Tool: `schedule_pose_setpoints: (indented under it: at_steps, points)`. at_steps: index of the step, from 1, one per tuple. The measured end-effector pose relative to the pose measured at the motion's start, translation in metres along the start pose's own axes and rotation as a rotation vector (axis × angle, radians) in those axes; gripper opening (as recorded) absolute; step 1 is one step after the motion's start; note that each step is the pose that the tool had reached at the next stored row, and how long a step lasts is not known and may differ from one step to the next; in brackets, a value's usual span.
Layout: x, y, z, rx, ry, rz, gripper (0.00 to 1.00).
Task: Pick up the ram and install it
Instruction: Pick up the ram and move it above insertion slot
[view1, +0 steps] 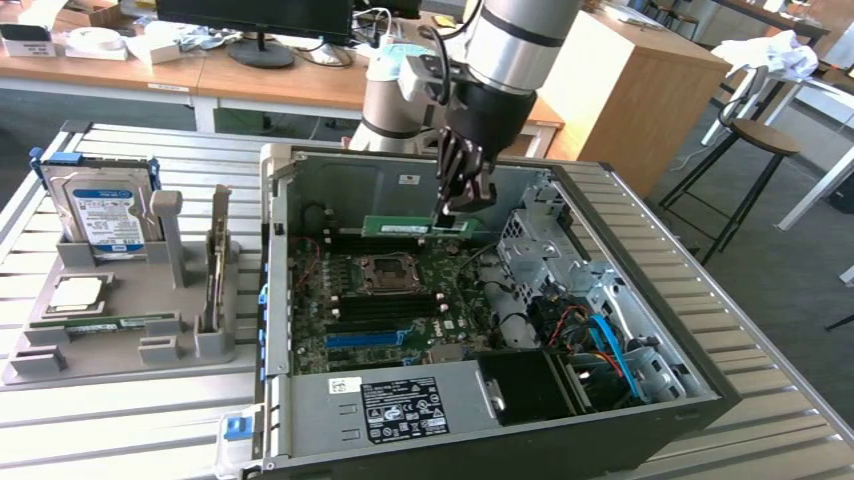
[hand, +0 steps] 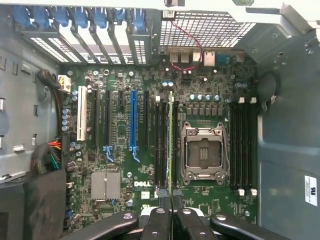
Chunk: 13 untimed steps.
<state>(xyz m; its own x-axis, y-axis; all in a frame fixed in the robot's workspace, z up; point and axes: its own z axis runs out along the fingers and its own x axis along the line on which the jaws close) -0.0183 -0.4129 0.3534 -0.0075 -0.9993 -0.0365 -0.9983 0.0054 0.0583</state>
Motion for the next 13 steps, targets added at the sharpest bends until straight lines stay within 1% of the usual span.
schedule_pose_setpoints:
  at_steps: [6,13]
  points:
    - [0.0,-0.0002,0.0101,0.0,-0.0002,0.0,0.11]
    - [0.001,-0.0002,0.0184,-0.0001,0.0,0.0,0.11]
